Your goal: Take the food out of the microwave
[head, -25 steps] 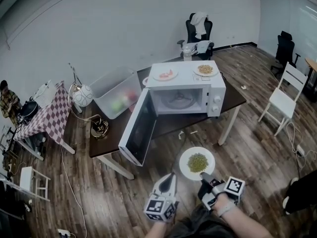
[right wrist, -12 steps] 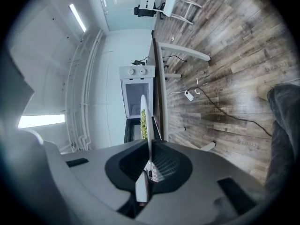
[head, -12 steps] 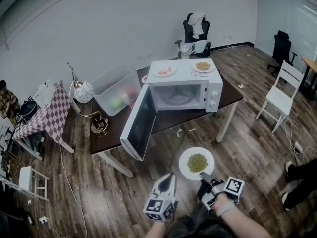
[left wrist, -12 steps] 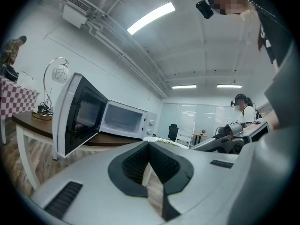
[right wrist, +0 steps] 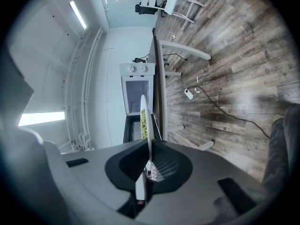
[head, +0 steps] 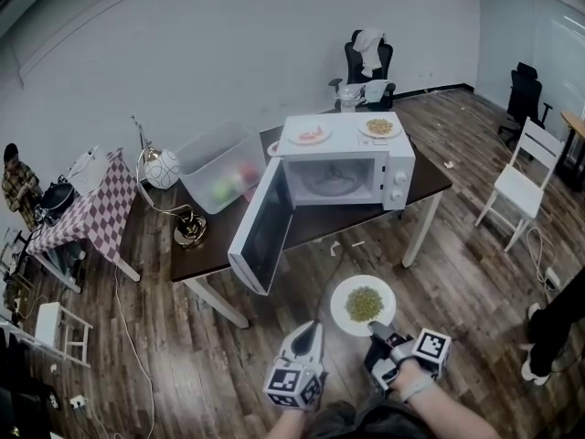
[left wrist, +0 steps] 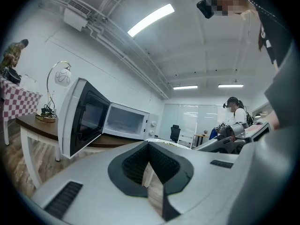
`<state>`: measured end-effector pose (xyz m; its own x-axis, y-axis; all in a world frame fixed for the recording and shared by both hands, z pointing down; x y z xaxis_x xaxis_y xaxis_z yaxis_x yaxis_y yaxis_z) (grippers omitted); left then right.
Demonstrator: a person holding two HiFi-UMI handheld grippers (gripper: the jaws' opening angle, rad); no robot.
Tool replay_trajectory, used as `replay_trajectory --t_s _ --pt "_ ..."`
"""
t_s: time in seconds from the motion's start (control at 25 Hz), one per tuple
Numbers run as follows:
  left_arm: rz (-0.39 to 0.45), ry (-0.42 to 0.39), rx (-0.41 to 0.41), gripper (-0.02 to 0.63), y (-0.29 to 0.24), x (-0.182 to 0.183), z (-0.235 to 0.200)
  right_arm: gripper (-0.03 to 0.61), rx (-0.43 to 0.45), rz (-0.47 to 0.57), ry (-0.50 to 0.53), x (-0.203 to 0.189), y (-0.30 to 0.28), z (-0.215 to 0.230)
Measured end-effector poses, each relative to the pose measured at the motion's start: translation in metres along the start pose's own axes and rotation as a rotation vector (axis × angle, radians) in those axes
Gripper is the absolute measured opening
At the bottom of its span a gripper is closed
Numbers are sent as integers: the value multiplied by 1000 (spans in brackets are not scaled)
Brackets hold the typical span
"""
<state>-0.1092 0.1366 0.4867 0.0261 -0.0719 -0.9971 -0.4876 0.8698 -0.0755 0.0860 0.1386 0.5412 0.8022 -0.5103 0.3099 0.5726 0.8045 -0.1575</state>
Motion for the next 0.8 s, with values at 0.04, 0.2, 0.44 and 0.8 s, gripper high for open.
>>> replay_trajectory --t_s 0.04,0.2,0.44,0.8 --pt "0 0 2 2 1 0 0 14 -4 -2 2 1 0 1" --pt "-2 4 22 2 6 0 0 12 -20 -13 3 0 -1 -1" --pt "-15 21 45 2 10 -5 3 12 -36 -55 15 -5 -4 -3" --pt "-27 19 39 2 9 -5 11 12 -50 -69 4 -4 -1 1"
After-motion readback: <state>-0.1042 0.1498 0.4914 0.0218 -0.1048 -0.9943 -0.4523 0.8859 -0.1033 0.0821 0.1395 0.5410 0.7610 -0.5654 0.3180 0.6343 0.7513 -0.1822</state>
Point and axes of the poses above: the fingertips, and each gripper's own axes: y backward along the fingers, z to its right, x out of its top, the point moved 6 cm from there along y, backward along the fingers, and after that the axes turned 12 degrees about -y, right-handed, at the moved point
